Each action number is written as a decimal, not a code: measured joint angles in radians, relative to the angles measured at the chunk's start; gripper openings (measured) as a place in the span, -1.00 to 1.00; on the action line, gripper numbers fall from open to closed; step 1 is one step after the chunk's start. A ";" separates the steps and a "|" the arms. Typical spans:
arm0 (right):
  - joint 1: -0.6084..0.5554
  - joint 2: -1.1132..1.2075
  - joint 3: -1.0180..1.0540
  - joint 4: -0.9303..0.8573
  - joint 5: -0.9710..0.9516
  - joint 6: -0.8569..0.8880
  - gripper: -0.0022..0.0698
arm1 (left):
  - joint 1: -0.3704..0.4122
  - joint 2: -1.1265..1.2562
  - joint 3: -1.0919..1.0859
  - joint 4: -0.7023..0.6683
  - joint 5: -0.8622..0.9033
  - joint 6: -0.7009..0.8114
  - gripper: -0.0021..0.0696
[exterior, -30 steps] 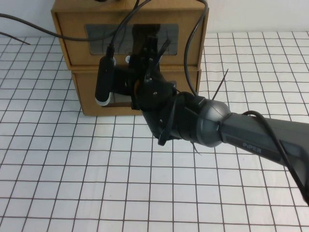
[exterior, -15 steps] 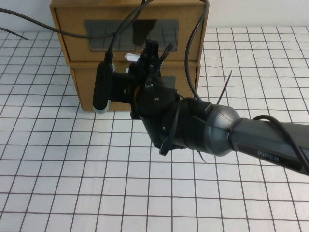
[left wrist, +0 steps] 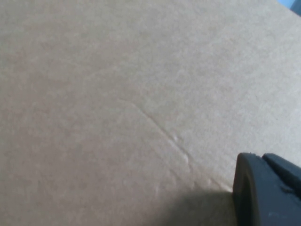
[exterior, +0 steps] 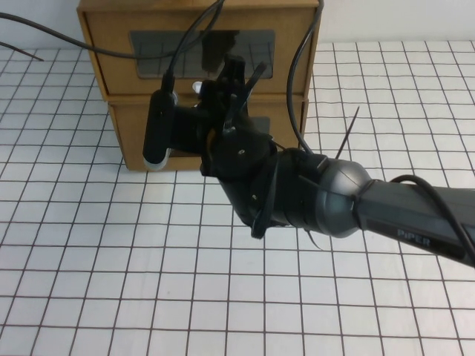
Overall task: Open the shoe box
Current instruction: 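Pull the top drawer of the cardboard box fully open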
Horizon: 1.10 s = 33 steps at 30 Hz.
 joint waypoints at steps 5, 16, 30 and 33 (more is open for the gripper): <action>-0.006 0.000 0.000 0.000 0.025 0.000 -0.17 | 0.000 0.000 0.000 -0.001 0.000 0.000 -0.95; -0.035 0.000 0.000 -0.002 -0.028 0.000 -0.21 | 0.000 0.000 0.000 -0.001 0.002 0.000 -0.95; -0.043 0.073 -0.103 -0.007 -0.063 0.000 -0.23 | 0.000 0.000 0.000 -0.004 0.002 0.000 -0.95; -0.043 0.099 -0.122 -0.013 -0.046 -0.011 -0.23 | 0.000 0.000 0.000 -0.004 0.002 0.000 -0.95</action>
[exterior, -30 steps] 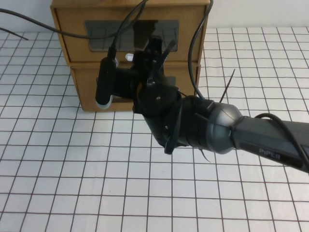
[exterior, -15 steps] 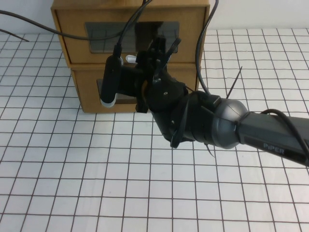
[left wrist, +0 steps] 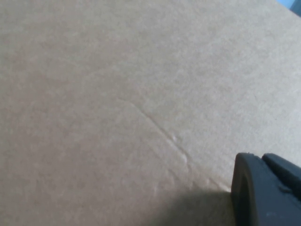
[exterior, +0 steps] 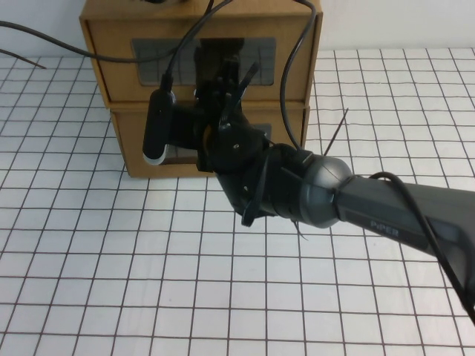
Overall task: Open the shoe box
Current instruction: 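Pull the top drawer of the cardboard box fully open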
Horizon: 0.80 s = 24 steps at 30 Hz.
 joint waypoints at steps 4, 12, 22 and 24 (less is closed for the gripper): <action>0.000 0.009 -0.010 -0.002 0.009 -0.006 -0.23 | 0.000 0.000 0.000 0.000 0.000 0.000 -0.95; 0.000 0.011 -0.011 -0.009 0.015 -0.006 -0.24 | 0.000 0.000 0.000 0.000 0.000 0.000 -0.95; 0.000 0.011 -0.013 -0.026 0.024 -0.014 -0.73 | 0.000 0.000 0.000 0.000 0.002 0.002 -0.95; 0.000 0.011 -0.013 -0.030 0.026 -0.018 -0.75 | 0.000 0.000 0.000 0.000 0.002 0.004 -0.95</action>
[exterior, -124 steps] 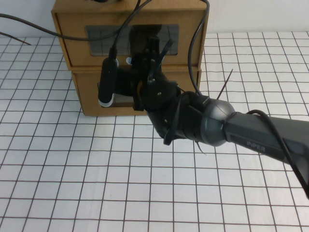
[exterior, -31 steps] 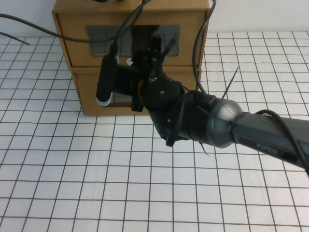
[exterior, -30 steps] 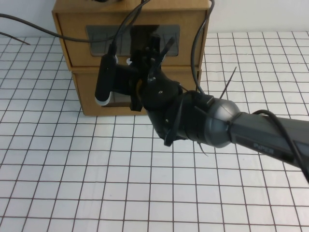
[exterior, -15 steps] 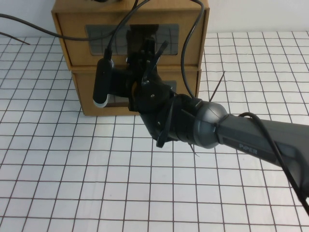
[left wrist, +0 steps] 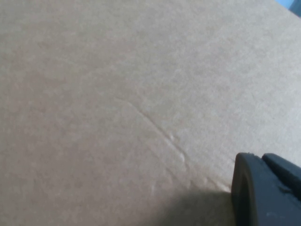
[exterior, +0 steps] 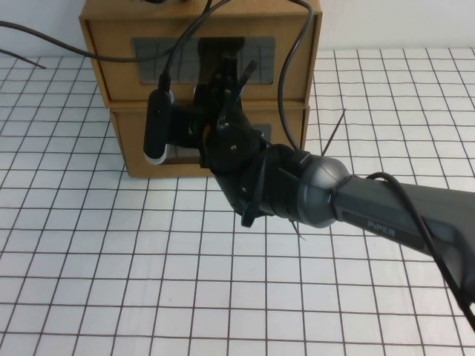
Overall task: Open the shoe box
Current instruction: 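Pull the top drawer of the cardboard box fully open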
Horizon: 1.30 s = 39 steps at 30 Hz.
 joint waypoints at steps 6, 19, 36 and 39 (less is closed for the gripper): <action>0.000 0.000 0.000 -0.002 0.000 0.000 -0.75 | 0.000 0.000 0.000 -0.001 0.000 0.000 -0.95; 0.006 -0.037 0.041 0.073 0.002 -0.099 -0.75 | 0.000 0.000 0.000 -0.013 0.015 0.000 -0.95; 0.061 -0.129 0.162 0.110 0.050 -0.040 -0.96 | 0.000 0.000 0.000 -0.018 0.021 0.000 -0.95; 0.051 -0.129 0.162 0.061 0.047 0.023 -0.93 | 0.000 0.000 0.000 -0.018 0.021 0.000 -0.95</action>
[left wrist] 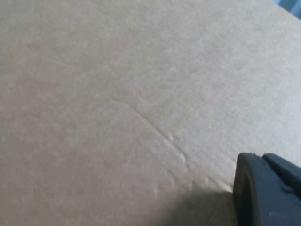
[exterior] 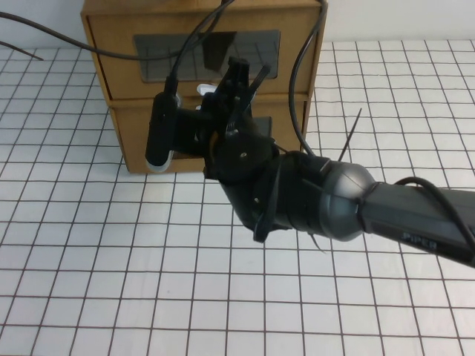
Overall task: Open the shoe box
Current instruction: 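Pull the top drawer of the cardboard box fully open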
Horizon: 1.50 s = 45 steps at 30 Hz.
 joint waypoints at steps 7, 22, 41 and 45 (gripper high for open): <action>-0.032 0.000 0.000 -0.020 -0.060 0.030 -0.49 | 0.000 0.000 0.000 0.000 0.000 0.000 -0.95; -0.063 0.075 -0.089 -0.032 -0.092 0.032 -0.34 | 0.000 0.000 0.000 0.001 0.002 -0.002 -0.95; -0.061 0.099 -0.105 -0.060 -0.066 -0.017 -0.90 | 0.000 0.000 0.000 0.005 0.000 0.000 -0.95; -0.061 0.099 -0.107 -0.060 -0.066 -0.018 -0.91 | 0.000 0.000 0.000 0.005 0.000 0.000 -0.95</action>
